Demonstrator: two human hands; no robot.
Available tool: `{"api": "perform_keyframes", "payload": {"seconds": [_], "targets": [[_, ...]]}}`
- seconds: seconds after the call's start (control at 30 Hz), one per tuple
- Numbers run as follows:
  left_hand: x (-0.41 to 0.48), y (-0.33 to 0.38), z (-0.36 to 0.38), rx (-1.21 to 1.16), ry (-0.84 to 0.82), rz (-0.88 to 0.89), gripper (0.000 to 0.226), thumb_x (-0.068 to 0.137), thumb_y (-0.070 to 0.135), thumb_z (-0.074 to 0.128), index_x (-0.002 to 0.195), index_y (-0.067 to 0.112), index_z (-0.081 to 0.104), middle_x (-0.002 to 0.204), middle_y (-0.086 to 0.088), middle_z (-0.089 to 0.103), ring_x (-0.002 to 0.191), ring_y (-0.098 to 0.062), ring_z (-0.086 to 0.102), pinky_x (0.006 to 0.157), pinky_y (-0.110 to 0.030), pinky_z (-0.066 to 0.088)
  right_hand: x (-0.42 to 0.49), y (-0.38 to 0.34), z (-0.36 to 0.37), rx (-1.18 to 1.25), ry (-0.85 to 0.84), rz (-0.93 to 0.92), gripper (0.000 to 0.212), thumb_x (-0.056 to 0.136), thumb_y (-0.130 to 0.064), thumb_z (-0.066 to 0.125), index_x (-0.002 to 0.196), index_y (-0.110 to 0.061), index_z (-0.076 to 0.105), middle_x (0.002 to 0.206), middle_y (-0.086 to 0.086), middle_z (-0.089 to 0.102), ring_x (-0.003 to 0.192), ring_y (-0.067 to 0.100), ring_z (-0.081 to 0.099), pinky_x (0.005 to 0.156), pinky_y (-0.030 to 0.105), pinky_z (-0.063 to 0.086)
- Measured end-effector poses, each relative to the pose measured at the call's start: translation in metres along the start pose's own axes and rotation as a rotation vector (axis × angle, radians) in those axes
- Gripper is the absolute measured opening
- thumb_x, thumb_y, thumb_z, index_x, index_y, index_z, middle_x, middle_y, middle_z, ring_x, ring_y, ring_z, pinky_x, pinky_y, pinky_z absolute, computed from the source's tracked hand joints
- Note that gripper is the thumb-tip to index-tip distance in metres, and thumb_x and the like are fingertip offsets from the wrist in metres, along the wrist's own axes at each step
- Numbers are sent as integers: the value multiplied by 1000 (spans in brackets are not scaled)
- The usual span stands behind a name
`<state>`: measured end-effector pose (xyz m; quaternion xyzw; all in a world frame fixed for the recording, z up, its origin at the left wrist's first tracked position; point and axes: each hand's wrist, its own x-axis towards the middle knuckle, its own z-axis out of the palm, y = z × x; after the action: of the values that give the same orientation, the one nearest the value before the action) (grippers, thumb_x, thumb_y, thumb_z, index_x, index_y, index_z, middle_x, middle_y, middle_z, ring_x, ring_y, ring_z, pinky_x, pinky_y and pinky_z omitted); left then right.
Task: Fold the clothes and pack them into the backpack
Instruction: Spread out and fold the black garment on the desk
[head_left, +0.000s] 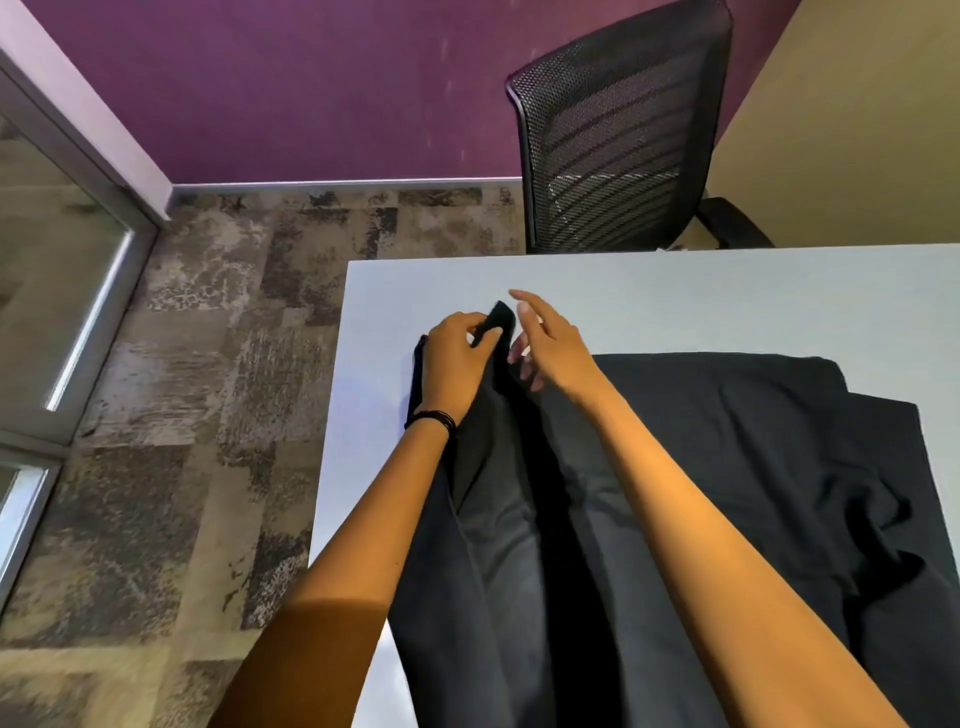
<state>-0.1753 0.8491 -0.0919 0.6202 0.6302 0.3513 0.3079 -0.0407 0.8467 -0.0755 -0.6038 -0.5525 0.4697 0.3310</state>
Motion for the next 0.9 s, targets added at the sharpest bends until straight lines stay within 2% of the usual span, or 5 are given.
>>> {"api": "perform_keyframes", "payload": {"seconds": [0.17, 0.37, 0.53, 0.7, 0.9], "targets": [[-22, 15, 5, -169, -22, -65, 17, 90, 16, 60, 105, 9, 57, 82, 5, 58, 64, -5, 52, 59, -8, 42, 7, -15, 6, -73, -42, 92, 30, 93, -30, 53, 90, -1, 60, 76, 14, 63, 48, 17, 62, 42, 26, 53], [-67, -21, 6, 39, -423, -154, 44, 86, 41, 62, 123, 19, 49, 100, 2, 58, 90, -21, 60, 74, -26, 46, 7, -2, -9, -153, -6, 127, 12, 81, -4, 59, 91, -5, 53, 92, 11, 55, 80, 27, 60, 55, 34, 59], [-106, -47, -6, 288, -745, -96, 32, 86, 49, 58, 105, 23, 61, 74, 14, 58, 67, -4, 54, 59, -18, 38, 1, 7, -29, -177, 40, 66, 27, 81, 13, 44, 96, -7, 53, 100, 7, 52, 86, 22, 51, 45, 9, 44], [-120, -50, -26, 403, -995, -114, 40, 85, 50, 60, 107, 18, 53, 93, -1, 63, 79, -16, 56, 74, -26, 45, -4, 17, -36, -172, 167, 76, 35, 86, 14, 38, 84, -3, 68, 93, 7, 64, 88, 15, 55, 61, 0, 38], [-127, -49, -41, 553, -942, -113, 44, 91, 34, 50, 127, 9, 45, 111, -10, 63, 89, -26, 61, 88, -36, 50, 1, -1, -19, -147, 158, 47, 42, 88, 15, 34, 113, 2, 65, 127, 17, 58, 122, 27, 50, 97, 19, 37]]}}
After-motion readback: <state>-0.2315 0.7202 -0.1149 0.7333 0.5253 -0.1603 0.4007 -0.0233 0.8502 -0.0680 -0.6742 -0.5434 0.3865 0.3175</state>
